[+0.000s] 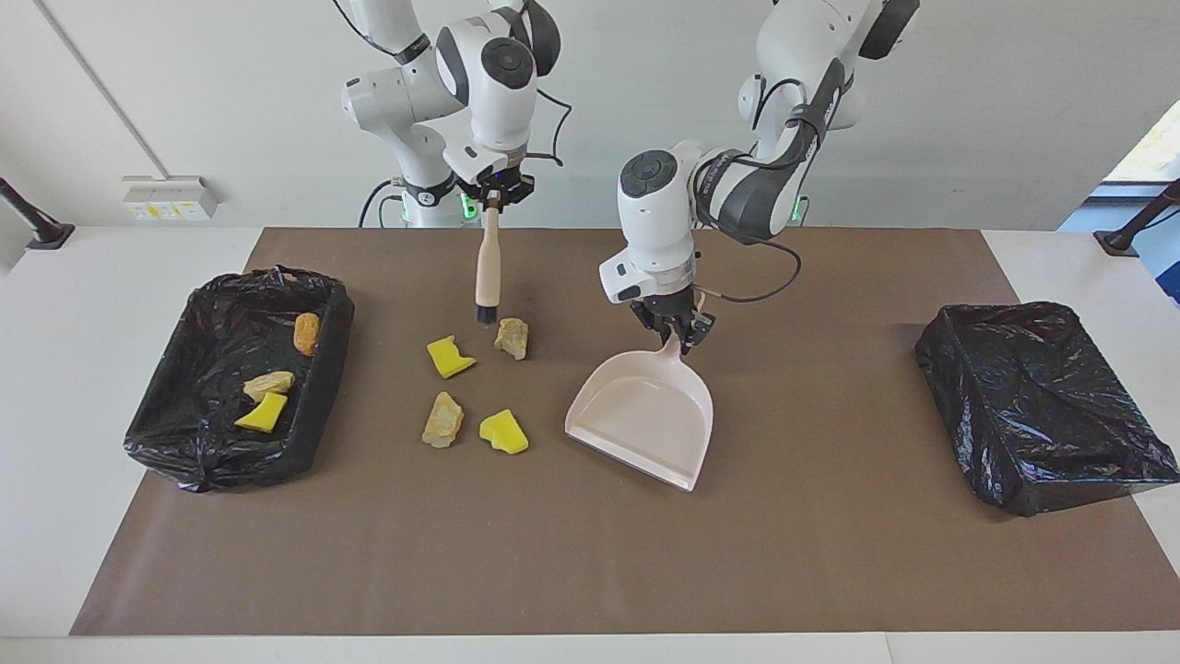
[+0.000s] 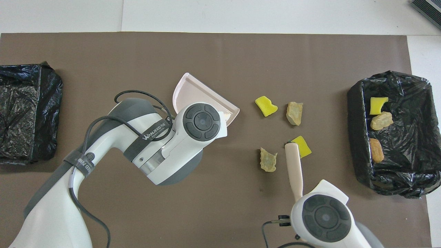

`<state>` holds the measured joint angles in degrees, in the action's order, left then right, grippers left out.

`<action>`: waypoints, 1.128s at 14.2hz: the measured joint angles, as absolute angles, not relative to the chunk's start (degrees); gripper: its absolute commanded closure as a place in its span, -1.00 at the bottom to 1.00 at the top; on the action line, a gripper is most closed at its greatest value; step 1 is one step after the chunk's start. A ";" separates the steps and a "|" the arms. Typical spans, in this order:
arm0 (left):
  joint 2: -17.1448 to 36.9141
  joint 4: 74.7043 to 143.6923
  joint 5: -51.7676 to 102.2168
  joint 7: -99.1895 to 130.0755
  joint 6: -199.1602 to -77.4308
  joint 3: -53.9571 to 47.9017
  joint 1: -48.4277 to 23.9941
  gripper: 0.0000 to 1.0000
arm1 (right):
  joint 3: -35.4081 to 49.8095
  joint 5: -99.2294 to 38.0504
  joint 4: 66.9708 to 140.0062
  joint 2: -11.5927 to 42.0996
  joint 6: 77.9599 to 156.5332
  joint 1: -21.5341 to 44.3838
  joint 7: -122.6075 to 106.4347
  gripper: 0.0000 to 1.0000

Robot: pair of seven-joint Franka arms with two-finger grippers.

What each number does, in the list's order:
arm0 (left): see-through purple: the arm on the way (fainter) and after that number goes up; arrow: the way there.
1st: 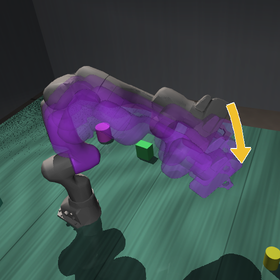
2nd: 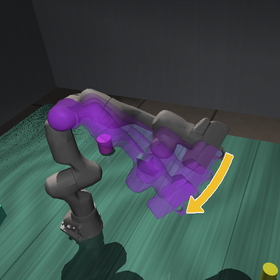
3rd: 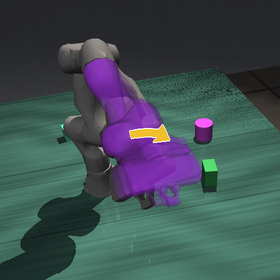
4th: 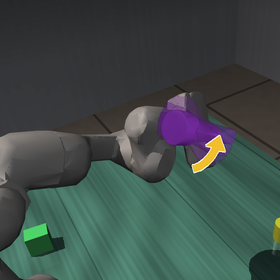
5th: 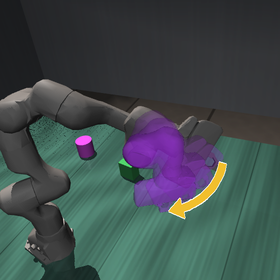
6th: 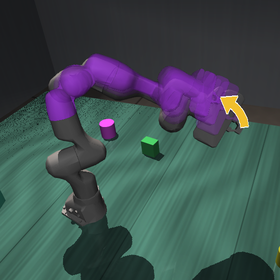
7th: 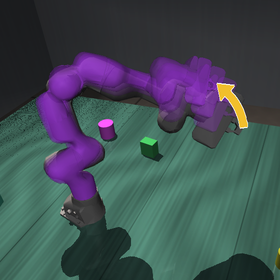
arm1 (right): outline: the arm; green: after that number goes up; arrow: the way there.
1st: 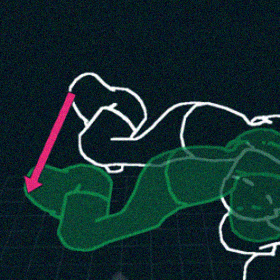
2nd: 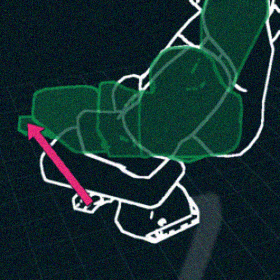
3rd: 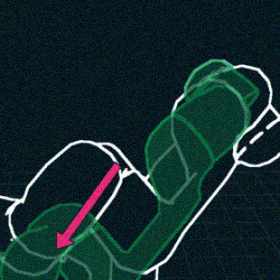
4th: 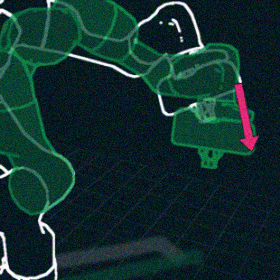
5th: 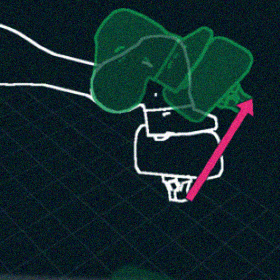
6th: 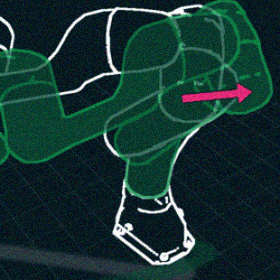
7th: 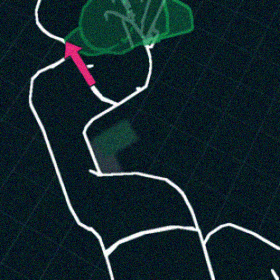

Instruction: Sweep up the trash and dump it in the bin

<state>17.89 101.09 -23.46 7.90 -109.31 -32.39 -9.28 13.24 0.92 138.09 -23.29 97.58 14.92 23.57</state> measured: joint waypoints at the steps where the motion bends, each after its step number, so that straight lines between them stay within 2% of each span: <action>1: 17.33 102.18 -23.47 4.27 -109.31 -32.42 -9.28 1.00 | 13.22 3.23 138.14 -22.73 98.81 11.40 19.49 1.00; 4: 15.87 105.04 -23.49 -8.40 -109.31 -32.52 -9.29 1.00 | 13.15 10.03 138.24 -19.48 102.01 5.22 13.57 1.00; 9: 13.28 108.69 -23.08 -23.56 -109.50 -33.76 -9.33 1.00 | 13.27 14.41 138.69 -14.15 106.28 3.13 11.43 1.00; 13: 12.59 111.69 -22.26 -25.78 -112.24 -37.97 -9.42 1.00 | 13.45 14.80 138.91 -9.30 108.43 2.74 11.35 1.00; 16: 12.36 113.63 -22.25 -25.75 -114.37 -39.67 -9.53 1.00 | 13.87 10.50 138.89 -7.72 109.35 2.93 11.34 1.00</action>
<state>12.36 113.63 -22.25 -25.75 -114.37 -39.67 -9.53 13.87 10.50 138.89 -7.72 109.35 2.93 11.34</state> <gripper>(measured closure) 0.683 0.740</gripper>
